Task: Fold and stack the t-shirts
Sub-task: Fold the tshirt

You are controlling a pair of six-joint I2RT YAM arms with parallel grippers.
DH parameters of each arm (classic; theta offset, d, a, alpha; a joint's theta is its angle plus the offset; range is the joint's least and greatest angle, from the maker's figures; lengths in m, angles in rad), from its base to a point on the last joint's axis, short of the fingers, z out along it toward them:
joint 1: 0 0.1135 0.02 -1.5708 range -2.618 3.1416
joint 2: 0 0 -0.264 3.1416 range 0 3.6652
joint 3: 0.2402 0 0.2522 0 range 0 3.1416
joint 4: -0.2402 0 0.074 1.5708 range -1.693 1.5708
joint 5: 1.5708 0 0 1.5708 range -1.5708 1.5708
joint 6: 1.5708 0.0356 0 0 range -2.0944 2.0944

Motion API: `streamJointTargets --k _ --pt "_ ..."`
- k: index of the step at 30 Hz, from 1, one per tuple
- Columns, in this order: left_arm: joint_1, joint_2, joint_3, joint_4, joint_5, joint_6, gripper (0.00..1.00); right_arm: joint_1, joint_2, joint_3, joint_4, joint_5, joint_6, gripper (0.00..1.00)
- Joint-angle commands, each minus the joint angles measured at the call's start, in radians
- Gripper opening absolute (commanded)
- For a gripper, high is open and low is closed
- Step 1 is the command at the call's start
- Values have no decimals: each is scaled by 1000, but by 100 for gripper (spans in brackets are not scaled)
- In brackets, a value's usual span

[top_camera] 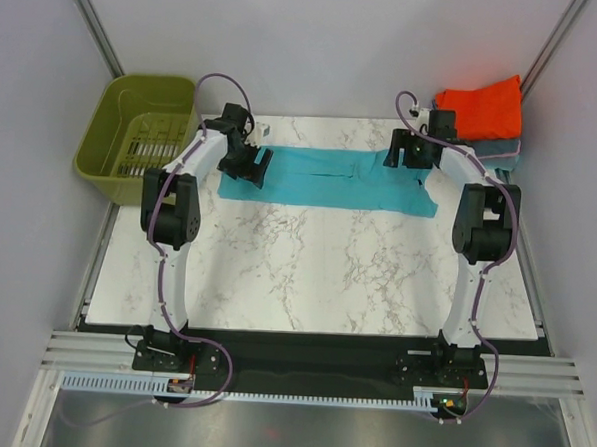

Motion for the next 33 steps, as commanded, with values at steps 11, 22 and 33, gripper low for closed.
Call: streamJointTargets --k 11,22,33 --pt "-5 31 6 5 -50 -31 92 11 61 21 -45 -29 -22 84" --pt "-48 -78 -201 -9 -98 -39 91 21 197 160 -49 -58 5 84" --pt "-244 -330 -595 17 -125 -62 91 85 348 415 -14 -75 48 88"
